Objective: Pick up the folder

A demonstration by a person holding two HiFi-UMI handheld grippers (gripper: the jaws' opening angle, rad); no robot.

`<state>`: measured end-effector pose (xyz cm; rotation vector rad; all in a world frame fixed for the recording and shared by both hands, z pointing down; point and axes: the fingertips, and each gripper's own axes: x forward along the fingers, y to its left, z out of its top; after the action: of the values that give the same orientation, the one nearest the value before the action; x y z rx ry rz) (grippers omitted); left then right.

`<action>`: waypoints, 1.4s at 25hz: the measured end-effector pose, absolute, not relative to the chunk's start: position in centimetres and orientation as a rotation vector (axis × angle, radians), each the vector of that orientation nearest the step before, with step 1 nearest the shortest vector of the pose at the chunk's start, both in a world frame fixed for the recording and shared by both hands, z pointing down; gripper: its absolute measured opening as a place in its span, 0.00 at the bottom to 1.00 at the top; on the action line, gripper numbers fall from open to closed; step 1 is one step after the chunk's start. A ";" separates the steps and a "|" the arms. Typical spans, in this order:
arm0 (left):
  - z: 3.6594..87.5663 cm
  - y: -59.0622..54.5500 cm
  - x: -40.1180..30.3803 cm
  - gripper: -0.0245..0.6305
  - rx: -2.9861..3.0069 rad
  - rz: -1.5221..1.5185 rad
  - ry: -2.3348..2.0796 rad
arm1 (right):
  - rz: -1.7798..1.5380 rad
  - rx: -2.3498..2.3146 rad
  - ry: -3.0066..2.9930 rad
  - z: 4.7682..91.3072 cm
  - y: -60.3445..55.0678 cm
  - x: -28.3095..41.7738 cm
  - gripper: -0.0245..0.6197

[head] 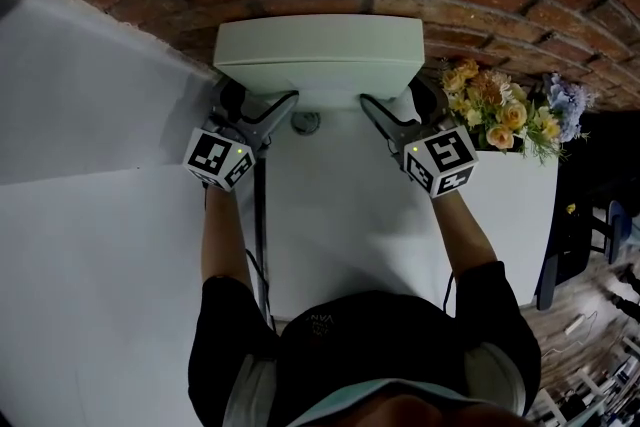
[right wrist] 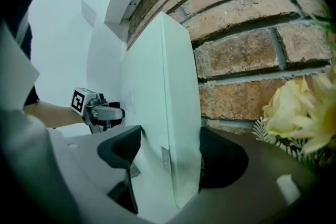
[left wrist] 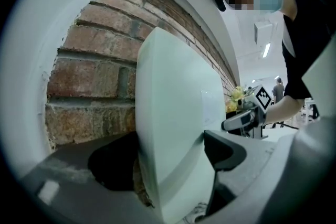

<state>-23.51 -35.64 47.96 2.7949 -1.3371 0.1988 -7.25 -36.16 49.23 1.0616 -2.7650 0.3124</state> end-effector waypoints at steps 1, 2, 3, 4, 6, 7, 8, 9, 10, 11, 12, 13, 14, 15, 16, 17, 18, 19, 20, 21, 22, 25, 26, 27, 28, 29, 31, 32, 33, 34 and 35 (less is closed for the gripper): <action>47.9 -35.6 -23.5 0.65 2.793 0.198 -1.337 | 0.310 1.061 -2.762 49.2 -36.1 -7.2 0.57; 47.8 -35.5 -23.4 0.65 2.791 0.200 -1.337 | 0.308 1.061 -2.759 49.1 -36.0 -7.2 0.57; 47.8 -35.4 -23.4 0.65 2.789 0.203 -1.337 | 0.307 1.060 -2.756 49.1 -35.9 -7.2 0.57; 47.7 -35.3 -23.4 0.65 2.786 0.208 -1.339 | 0.307 1.060 -2.753 49.1 -35.8 -7.2 0.57; 47.6 -35.1 -23.5 0.65 2.780 0.215 -1.347 | 0.308 1.060 -2.749 49.0 -35.6 -7.2 0.57; 47.5 -34.9 -23.5 0.65 2.777 0.218 -1.351 | 0.309 1.061 -2.749 48.9 -35.5 -7.2 0.57; 47.4 -34.8 -23.5 0.65 2.774 0.219 -1.353 | 0.310 1.063 -2.750 48.8 -35.4 -7.2 0.57; 47.3 -34.6 -23.5 0.65 2.771 0.217 -1.355 | 0.310 1.064 -2.752 48.6 -35.3 -7.2 0.57; 47.2 -34.5 -23.4 0.65 2.768 0.213 -1.356 | 0.309 1.066 -2.754 48.5 -35.1 -7.2 0.57; 47.1 -34.3 -23.4 0.65 2.765 0.208 -1.357 | 0.309 1.067 -2.756 48.3 -35.0 -7.2 0.57; 47.0 -34.1 -23.4 0.65 2.761 0.205 -1.359 | 0.308 1.068 -2.758 48.2 -34.8 -7.1 0.57; 47.0 -33.9 -23.4 0.65 2.757 0.203 -1.361 | 0.307 1.067 -2.758 48.0 -34.7 -7.1 0.57; 46.9 -33.7 -23.4 0.65 2.752 0.201 -1.363 | 0.306 1.066 -2.759 47.9 -34.5 -7.0 0.57; 46.9 -33.5 -23.3 0.65 2.746 0.200 -1.364 | 0.305 1.066 -2.758 47.8 -34.3 -7.0 0.57; 46.8 -33.3 -23.2 0.65 2.739 0.197 -1.365 | 0.305 1.066 -2.757 47.7 -34.2 -6.9 0.57; 46.8 -33.1 -23.2 0.65 2.733 0.194 -1.368 | 0.304 1.067 -2.757 47.6 -34.0 -6.9 0.57; 46.7 -32.9 -23.2 0.65 2.728 0.191 -1.371 | 0.302 1.068 -2.758 47.4 -33.9 -6.9 0.57; 46.6 -32.7 -23.1 0.65 2.724 0.188 -1.375 | 0.298 1.069 -2.758 47.2 -33.7 -6.9 0.57; 46.5 -32.5 -23.1 0.65 2.722 0.185 -1.379 | 0.293 1.070 -2.758 47.1 -33.5 -6.8 0.57; 46.3 -32.2 -23.0 0.65 2.720 0.185 -1.383 | 0.290 1.072 -2.757 47.0 -33.3 -6.7 0.57; 46.1 -32.0 -23.0 0.65 2.719 0.185 -1.386 | 0.287 1.072 -2.756 46.9 -33.0 -6.7 0.57; 45.5 -31.2 -22.9 0.65 2.713 0.186 -1.396 | 0.282 1.068 -2.759 46.3 -32.4 -6.6 0.57; 45.3 -30.9 -22.9 0.65 2.711 0.185 -1.402 | 0.279 1.067 -2.763 46.0 -32.2 -6.6 0.57; 45.0 -30.7 -22.8 0.65 2.710 0.182 -1.407 | 0.275 1.066 -2.766 45.6 -31.9 -6.6 0.58; 44.8 -30.4 -22.7 0.65 2.709 0.179 -1.413 | 0.271 1.066 -2.768 45.4 -31.7 -6.5 0.58; 44.5 -30.1 -22.6 0.65 2.709 0.176 -1.418 | 0.267 1.066 -2.769 45.1 -31.5 -6.4 0.58; 44.0 -29.5 -22.4 0.65 2.708 0.174 -1.426 | 0.262 1.065 -2.772 44.6 -31.0 -6.3 0.58; 43.8 -29.2 -22.3 0.65 2.706 0.172 -1.429 | 0.261 1.066 -2.773 44.5 -30.7 -6.2 0.58; 43.7 -28.9 -22.2 0.65 2.703 0.170 -1.431 | 0.259 1.066 -2.773 44.3 -30.4 -6.0 0.58; 43.5 -28.6 -22.1 0.65 2.701 0.168 -1.434 | 0.257 1.066 -2.774 44.2 -30.2 -5.9 0.58; 43.3 -28.3 -22.0 0.65 2.699 0.166 -1.437 | 0.255 1.066 -2.775 44.0 -29.9 -5.8 0.58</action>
<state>-22.01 -28.27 43.33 2.6988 -1.4368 0.1662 -5.80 -29.86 43.97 1.0662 -2.7746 0.2548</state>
